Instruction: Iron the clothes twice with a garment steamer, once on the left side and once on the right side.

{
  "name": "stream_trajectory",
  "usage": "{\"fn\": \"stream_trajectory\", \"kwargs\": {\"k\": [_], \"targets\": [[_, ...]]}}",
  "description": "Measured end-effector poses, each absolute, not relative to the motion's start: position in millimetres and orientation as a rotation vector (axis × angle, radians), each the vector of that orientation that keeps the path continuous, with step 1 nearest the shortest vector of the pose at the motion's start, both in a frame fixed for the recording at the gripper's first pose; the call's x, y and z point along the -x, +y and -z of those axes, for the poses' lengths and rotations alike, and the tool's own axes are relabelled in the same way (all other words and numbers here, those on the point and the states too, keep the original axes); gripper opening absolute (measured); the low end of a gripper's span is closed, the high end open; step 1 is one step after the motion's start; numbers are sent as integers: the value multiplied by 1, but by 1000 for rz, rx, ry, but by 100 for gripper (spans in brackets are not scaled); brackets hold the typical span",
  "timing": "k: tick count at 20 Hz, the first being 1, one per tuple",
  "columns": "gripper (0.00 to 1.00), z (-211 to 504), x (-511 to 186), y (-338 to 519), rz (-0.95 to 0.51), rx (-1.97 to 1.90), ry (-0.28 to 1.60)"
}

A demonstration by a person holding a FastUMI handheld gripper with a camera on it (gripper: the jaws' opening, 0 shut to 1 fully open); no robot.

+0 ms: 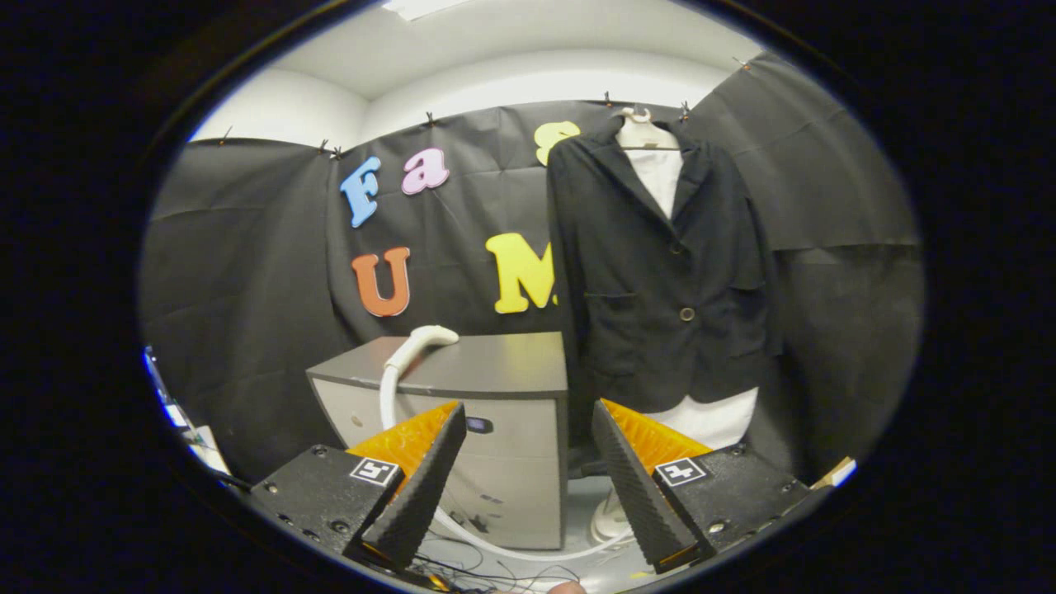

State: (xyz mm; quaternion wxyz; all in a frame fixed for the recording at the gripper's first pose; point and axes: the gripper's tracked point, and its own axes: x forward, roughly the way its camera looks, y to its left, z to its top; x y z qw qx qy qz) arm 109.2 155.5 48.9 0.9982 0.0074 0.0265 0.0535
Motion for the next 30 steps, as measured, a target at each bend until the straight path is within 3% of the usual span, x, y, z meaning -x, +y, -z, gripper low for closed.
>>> {"fn": "stream_trajectory", "kwargs": {"k": [16,27,30], "targets": [[98,-71,-299,368,-401,-54,377],[92,-32,-422,394,-303,-28,623],[83,-29,-429,401,-310,-47,659]]}}
